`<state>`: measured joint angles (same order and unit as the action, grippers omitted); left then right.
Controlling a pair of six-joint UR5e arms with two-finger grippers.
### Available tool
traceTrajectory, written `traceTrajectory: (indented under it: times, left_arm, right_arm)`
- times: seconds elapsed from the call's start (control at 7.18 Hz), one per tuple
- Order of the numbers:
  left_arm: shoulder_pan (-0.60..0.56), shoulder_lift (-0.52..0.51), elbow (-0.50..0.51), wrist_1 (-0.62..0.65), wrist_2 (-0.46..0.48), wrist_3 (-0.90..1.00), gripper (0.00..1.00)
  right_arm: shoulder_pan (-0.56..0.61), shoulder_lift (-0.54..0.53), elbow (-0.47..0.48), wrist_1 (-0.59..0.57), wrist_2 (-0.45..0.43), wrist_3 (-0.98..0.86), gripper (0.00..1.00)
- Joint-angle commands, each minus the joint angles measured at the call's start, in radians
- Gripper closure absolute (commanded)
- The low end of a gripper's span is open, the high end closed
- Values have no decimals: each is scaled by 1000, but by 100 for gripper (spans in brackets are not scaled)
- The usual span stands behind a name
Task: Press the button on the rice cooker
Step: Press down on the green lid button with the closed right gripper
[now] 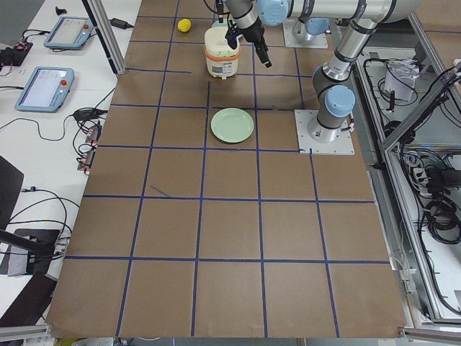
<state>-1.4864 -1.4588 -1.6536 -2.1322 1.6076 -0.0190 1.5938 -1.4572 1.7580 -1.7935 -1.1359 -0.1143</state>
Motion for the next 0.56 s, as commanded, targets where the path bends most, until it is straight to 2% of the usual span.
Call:
traceTrajectory:
  times: [0.0,0.42]
  left_arm:
    - [0,0,0,0,0,1,0]
    - [0,0,0,1,0,1,0]
  right_arm:
    - [11,15,0,-24,25,-2,93]
    - [11,18,2,-30,22,-7,92]
